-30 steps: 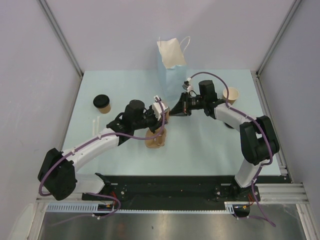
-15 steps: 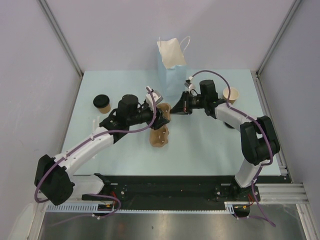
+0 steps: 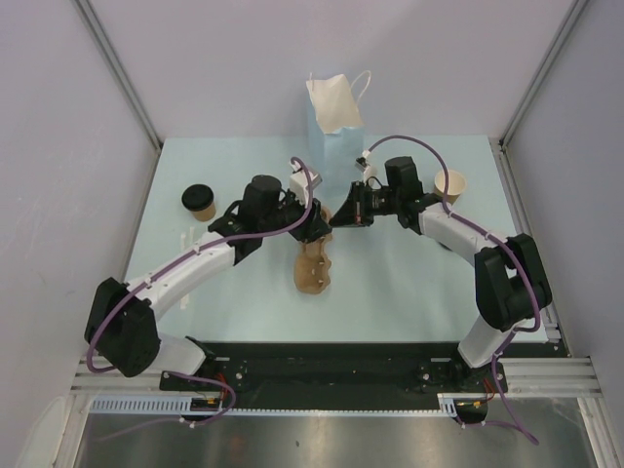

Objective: Pack the takeout coffee

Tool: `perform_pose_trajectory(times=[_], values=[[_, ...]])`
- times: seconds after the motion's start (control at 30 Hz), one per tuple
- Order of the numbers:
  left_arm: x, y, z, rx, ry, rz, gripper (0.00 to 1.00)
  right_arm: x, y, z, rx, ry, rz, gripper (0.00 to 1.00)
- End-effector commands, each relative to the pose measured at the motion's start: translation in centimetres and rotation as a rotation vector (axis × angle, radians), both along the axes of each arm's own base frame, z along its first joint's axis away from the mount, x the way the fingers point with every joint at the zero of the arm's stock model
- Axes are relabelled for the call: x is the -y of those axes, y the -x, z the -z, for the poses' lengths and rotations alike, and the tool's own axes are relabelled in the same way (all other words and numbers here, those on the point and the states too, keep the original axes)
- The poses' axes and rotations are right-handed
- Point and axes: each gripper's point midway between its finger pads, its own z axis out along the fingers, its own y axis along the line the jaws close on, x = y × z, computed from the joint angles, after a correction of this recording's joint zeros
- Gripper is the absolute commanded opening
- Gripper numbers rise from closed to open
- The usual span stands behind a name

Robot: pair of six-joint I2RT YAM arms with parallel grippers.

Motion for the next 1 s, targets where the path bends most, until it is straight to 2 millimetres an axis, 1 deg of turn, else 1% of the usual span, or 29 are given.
perform_pose_trajectory(times=[0.0,0.1,0.13,0.23,0.33,0.4,0.47,0.53,0.73,0.83,0.87,0.93,0.97], values=[[0.3,-0.9,-1.6,-0.006,0.044,-0.021,0.42,-0.1,0.6,-2.1,0.089,-0.019,-0.029,0.00],[0.3,-1.2,-1.4,-0.016,0.045,-0.023,0.32,-0.2,0.8,-2.4,0.096,-0.024,-0.035,0.00],[0.2,-1.3,-1.2,-0.023,0.044,-0.024,0.31,-0.2,0.8,-2.4,0.097,-0.027,-0.038,0.00],[0.0,-1.6,-0.6,-0.055,0.046,-0.036,0.32,-0.3,0.9,-2.7,0.096,-0.038,-0.047,0.00],[-0.1,-1.8,-0.5,-0.071,0.054,-0.037,0.32,-0.3,0.9,-2.7,0.094,-0.041,-0.048,0.00],[0.0,-1.7,-0.7,-0.068,0.067,-0.029,0.32,-0.4,1.0,-2.9,0.102,-0.042,-0.050,0.00],[0.2,-1.4,-0.9,-0.073,0.083,-0.014,0.37,-0.4,1.0,-2.8,0.103,-0.040,-0.050,0.00],[0.3,-1.2,-1.1,-0.076,0.095,-0.011,0.37,-0.5,1.0,-2.8,0.109,-0.040,-0.053,0.00],[0.1,-1.6,-0.8,-0.096,0.106,-0.042,0.32,-0.8,1.7,-2.9,0.123,-0.036,-0.078,0.00],[-0.1,-1.8,-0.4,-0.109,0.105,-0.047,0.27,-0.8,1.7,-3.1,0.135,-0.039,-0.078,0.00],[-0.1,-1.8,-0.2,-0.113,0.104,-0.048,0.22,-0.8,1.7,-3.4,0.138,-0.045,-0.080,0.00],[-0.1,-1.8,0.0,-0.122,0.103,-0.045,0.15,-0.8,1.7,-3.5,0.136,-0.050,-0.079,0.00],[-0.2,-1.9,0.1,-0.126,0.105,-0.045,0.07,-0.8,1.7,-3.5,0.138,-0.051,-0.079,0.00]])
